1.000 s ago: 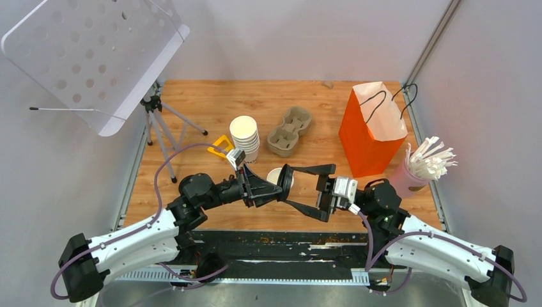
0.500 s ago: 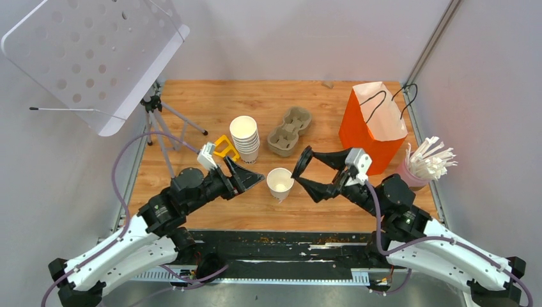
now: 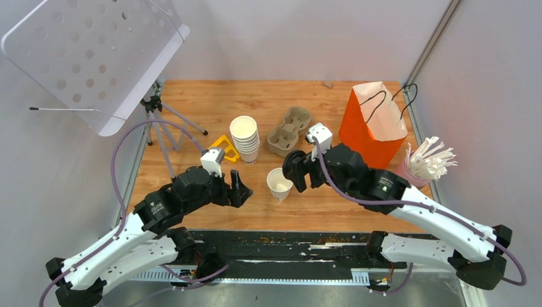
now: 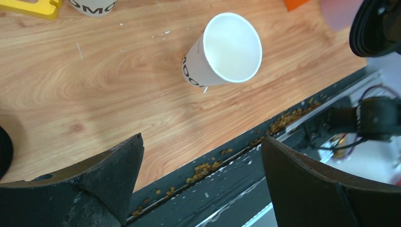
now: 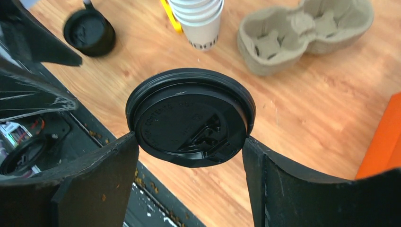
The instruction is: Pack the takeout coffee
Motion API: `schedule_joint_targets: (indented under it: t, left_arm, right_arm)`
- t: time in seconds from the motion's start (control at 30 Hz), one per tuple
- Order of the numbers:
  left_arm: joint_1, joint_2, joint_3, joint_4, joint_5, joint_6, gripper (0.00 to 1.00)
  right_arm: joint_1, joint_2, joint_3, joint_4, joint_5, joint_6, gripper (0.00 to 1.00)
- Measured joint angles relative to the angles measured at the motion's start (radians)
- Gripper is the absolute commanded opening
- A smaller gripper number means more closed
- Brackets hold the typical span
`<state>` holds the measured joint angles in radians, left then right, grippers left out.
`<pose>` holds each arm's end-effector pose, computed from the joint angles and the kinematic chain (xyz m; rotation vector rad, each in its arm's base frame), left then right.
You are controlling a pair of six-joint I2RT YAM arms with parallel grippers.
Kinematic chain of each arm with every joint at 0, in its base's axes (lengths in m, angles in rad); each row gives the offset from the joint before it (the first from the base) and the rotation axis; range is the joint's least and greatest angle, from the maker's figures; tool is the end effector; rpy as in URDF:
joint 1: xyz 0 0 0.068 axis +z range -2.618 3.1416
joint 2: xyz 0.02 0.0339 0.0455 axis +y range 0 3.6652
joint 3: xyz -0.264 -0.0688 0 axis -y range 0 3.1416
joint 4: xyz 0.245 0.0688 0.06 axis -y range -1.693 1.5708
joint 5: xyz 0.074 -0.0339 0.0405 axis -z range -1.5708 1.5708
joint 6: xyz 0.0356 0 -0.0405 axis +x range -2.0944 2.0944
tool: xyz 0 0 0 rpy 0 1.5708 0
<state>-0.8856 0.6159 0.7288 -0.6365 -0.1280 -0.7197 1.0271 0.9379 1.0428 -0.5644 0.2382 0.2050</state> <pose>0.0895 -0.1023 0.2986 0.1012 2.1993 -0.8156 0.1099 0.1656 0.3635 -0.6804 1.9427 0.5360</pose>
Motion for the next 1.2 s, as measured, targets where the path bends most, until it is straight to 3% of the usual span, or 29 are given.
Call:
schedule_joint_targets:
  t: [0.4, 0.83, 1.2]
  left_arm:
    - [0.000, -0.106, -0.026, -0.018, 0.075, 0.228, 1.00]
    - [0.000, -0.210, -0.030, -0.018, 0.074, 0.255, 1.00]
    - [0.000, -0.216, -0.031, -0.018, 0.071, 0.257, 1.00]
  right_arm:
    - [-0.008, 0.360, 0.301, -0.335, -0.031, 0.057, 0.76]
    - [-0.044, 0.731, 0.599, -0.539, -0.117, 0.038, 0.75]
    - [-0.050, 0.846, 0.682, -0.659, -0.116, 0.017, 0.76]
